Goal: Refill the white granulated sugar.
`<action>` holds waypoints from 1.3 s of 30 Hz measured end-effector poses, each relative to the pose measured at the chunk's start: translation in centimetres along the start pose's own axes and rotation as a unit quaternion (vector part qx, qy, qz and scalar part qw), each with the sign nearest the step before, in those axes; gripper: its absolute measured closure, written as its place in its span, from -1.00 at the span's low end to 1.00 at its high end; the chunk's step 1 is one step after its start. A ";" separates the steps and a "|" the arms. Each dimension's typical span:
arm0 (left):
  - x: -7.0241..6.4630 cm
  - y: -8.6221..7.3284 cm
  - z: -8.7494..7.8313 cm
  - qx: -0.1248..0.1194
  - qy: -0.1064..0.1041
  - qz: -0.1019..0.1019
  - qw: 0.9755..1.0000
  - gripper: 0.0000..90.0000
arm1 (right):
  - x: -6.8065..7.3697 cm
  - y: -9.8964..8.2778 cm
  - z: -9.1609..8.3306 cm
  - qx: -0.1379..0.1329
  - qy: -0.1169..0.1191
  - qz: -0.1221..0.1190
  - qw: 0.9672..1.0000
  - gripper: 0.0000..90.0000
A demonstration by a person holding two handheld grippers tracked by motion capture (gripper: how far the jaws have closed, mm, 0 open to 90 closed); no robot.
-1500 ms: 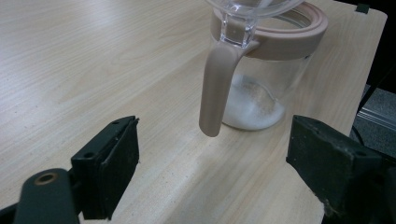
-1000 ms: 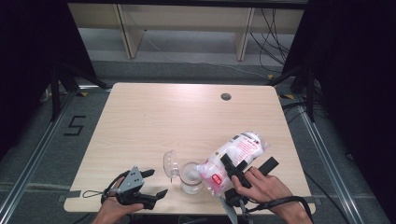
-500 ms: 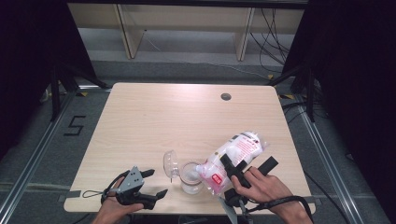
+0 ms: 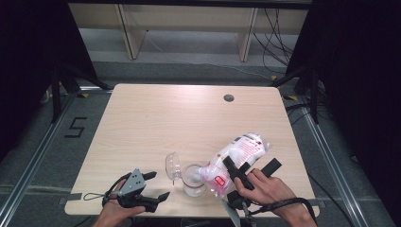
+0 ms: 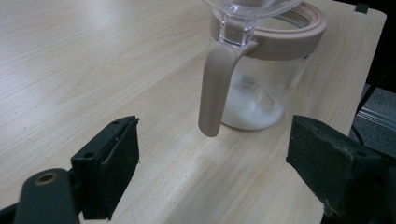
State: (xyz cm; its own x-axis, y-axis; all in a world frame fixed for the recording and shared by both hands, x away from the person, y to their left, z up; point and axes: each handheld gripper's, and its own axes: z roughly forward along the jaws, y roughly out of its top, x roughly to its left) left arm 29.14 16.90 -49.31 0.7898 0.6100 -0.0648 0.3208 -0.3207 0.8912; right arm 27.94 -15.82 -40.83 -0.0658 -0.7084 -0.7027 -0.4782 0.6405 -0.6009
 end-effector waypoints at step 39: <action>0.0 0.0 -0.1 0.003 0.000 0.003 1.000 -0.64 | -0.9 0.2 0.6 0.003 0.012 -0.054 0.998 0.50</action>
State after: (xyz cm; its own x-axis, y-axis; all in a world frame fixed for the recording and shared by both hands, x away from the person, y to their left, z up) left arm 29.11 16.94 -49.25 0.7917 0.6079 -0.0602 0.3198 -0.3286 0.8887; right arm 28.42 -14.87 -40.51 -0.0356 -0.7798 -0.6250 -0.4791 0.5622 -0.6741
